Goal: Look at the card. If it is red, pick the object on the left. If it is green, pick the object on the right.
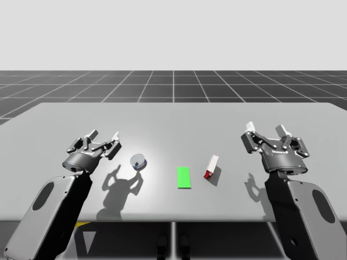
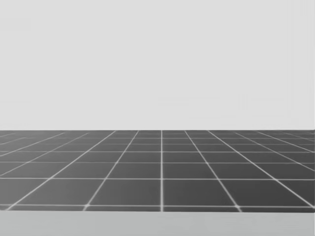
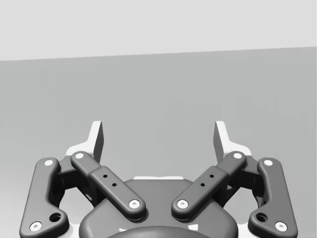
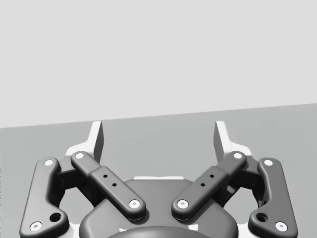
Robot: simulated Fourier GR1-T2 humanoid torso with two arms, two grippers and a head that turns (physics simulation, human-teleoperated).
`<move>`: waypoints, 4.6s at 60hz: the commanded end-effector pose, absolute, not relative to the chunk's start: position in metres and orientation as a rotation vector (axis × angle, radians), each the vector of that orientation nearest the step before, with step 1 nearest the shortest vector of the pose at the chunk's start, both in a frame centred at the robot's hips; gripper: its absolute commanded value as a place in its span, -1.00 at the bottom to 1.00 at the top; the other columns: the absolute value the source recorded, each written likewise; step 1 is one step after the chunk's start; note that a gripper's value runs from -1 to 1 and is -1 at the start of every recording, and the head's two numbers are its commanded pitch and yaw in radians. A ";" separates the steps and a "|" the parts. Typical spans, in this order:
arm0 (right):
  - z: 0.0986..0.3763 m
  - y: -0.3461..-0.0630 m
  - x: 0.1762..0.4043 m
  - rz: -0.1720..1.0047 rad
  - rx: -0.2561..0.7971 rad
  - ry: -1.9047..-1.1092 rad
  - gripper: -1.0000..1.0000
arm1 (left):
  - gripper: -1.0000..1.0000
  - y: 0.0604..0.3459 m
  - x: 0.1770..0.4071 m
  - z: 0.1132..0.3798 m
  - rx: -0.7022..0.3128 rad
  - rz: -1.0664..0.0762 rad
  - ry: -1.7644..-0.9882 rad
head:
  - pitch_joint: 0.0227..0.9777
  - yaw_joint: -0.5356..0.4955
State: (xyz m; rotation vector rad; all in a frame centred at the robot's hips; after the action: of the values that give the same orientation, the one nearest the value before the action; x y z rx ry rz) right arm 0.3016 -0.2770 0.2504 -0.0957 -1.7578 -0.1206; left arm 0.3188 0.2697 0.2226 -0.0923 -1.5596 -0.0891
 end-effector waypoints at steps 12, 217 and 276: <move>0.250 -0.276 0.302 -0.113 -0.078 -1.735 -1.00 | -1.00 0.270 0.318 0.223 -0.085 -0.094 -1.561 | -0.81 0.07; 0.179 -0.261 0.233 0.572 0.509 -1.418 -1.00 | -1.00 0.265 0.322 0.217 -0.061 -0.131 -1.560 | 0.80 -0.47; 0.124 -0.251 0.274 0.641 0.372 -1.293 -1.00 | -1.00 0.263 0.322 0.217 -0.059 -0.138 -1.564 | 0.81 -0.46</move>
State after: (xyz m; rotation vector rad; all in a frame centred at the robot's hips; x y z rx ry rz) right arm 0.2655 -0.2527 0.1290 0.3981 -1.3103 0.6424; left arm 0.3216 0.2631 0.2170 -0.0581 -1.5631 -0.1377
